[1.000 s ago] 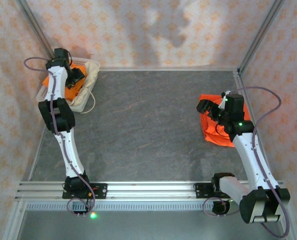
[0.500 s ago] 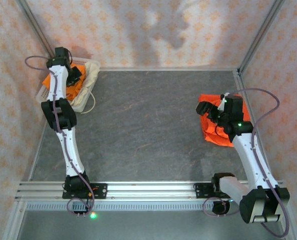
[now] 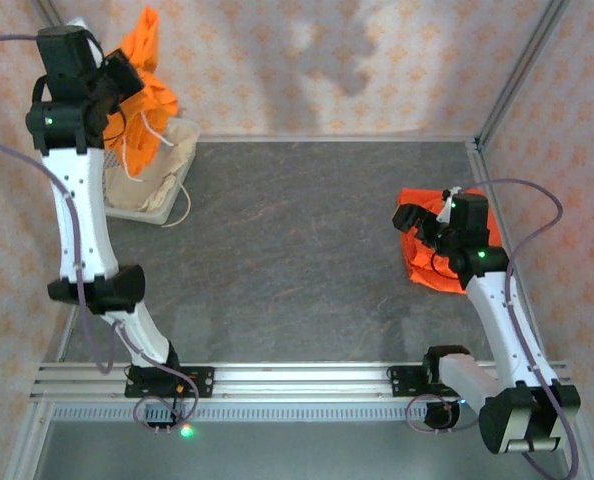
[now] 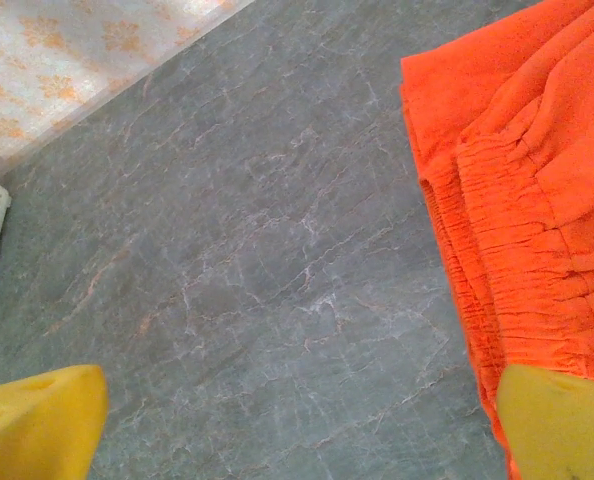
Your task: Fold and stack the shorts
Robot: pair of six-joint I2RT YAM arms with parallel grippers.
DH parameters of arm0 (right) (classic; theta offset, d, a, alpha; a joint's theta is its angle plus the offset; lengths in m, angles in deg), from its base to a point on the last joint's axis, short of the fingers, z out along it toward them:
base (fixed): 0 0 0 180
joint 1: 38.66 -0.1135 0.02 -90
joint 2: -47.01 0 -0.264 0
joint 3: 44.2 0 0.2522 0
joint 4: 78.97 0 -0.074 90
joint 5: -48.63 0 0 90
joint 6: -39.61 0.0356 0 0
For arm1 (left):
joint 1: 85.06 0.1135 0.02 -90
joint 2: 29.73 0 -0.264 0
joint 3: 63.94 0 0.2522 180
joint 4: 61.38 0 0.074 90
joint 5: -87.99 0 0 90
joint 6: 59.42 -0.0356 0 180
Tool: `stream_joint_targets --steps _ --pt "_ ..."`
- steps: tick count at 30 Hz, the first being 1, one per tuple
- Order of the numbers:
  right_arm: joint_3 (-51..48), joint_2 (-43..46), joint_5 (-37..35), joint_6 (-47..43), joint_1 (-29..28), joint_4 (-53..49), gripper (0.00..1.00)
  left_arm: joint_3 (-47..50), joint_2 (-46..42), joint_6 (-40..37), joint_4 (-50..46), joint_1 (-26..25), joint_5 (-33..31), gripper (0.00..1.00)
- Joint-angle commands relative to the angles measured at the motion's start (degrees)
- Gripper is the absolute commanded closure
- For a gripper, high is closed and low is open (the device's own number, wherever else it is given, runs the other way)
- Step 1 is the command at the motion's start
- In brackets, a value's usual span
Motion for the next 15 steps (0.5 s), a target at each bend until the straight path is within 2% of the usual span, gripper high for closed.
stream_joint_targets --steps 1,5,6,7,10,12,15 --pt "0.3 1.3 -1.5 0.3 0.1 -1.2 0.01 1.9 -3.7 -1.8 0.8 -7.4 1.5 1.0" --pt "0.7 1.5 -1.4 0.4 0.1 -2.1 0.01 15.1 -10.3 -0.4 4.1 -16.7 1.6 1.0" --pt "0.8 1.5 -1.0 0.4 0.1 -2.1 0.01 19.6 -11.9 0.1 5.6 -18.7 2.0 0.92" --pt "0.8 1.5 -0.5 0.6 0.1 -2.2 0.01 24.0 -13.3 0.6 7.6 -20.3 2.4 0.77" --pt "1.0 1.1 1.7 1.5 0.1 -2.4 0.01 36.0 -16.4 0.4 12.7 -23.5 3.5 0.21" --pt "1.2 0.9 4.0 1.7 0.1 -2.4 0.01 40.7 -17.3 -0.5 12.8 -23.9 3.5 0.09" --pt "1.6 1.0 8.1 0.8 0.1 -2.8 0.0 49.2 -21.1 -1.0 14.1 -24.0 2.2 0.05"
